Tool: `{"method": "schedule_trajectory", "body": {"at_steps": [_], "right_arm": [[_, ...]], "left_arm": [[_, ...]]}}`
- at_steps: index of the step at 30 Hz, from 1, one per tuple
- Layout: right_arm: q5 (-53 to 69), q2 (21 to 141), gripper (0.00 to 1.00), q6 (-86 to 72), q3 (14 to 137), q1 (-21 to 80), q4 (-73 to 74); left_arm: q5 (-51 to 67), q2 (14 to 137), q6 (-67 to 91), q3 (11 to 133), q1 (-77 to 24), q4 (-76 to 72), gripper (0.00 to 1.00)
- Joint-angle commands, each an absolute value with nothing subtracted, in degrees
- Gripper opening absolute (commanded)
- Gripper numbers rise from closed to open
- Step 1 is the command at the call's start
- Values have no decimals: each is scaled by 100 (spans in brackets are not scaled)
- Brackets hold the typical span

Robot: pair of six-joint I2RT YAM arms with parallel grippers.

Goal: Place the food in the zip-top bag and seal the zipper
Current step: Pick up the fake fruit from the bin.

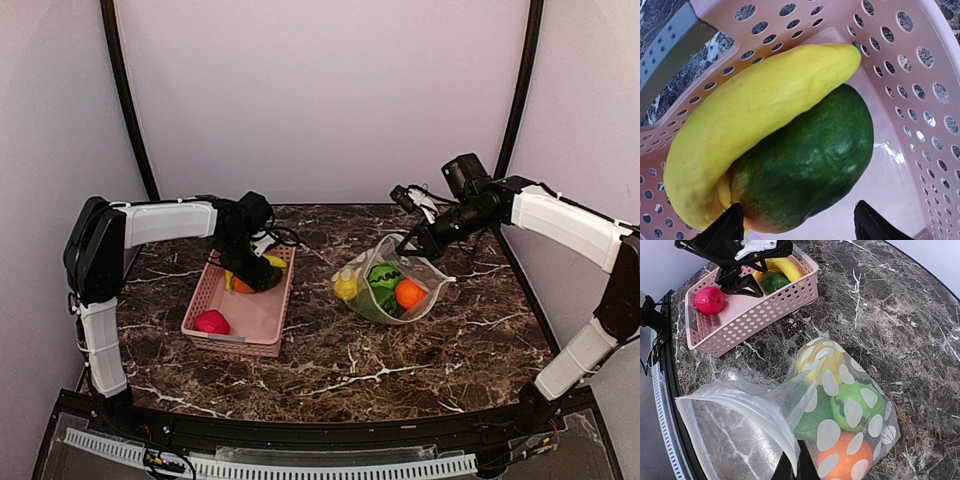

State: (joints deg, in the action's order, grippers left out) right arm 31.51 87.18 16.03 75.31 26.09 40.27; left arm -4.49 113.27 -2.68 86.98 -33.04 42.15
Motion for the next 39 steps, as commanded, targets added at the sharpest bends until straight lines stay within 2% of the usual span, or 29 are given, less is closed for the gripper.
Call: {"method": "schedule_trajectory", "body": {"at_steps": [1, 4, 17, 23, 27, 29, 39], "right_arm": [[3191, 8756, 0, 1642, 7608, 2593, 4009], [3195, 8740, 0, 1646, 7568, 2591, 3994], [3277, 8846, 0, 1638, 7611, 2590, 3982], [3275, 8819, 0, 1635, 7574, 2601, 3975], [3252, 8777, 0, 1637, 7532, 2593, 3970], [3239, 8730, 0, 1639, 7526, 2599, 3977], [3209, 8416, 0, 1657, 7408, 2600, 3986]], "left_arm": [[-735, 11448, -306, 8679, -3387, 4556, 75], [-1321, 11444, -359, 8662, -3430, 4518, 75], [-2131, 11540, -533, 8466, -3813, 4052, 77], [-2221, 11633, -546, 8506, -3866, 4088, 69], [-2316, 11620, -415, 8646, -3872, 4367, 52], [-2287, 11567, -383, 8642, -3875, 4398, 49], [-2151, 10921, -112, 8575, -4221, 4705, 42]]}}
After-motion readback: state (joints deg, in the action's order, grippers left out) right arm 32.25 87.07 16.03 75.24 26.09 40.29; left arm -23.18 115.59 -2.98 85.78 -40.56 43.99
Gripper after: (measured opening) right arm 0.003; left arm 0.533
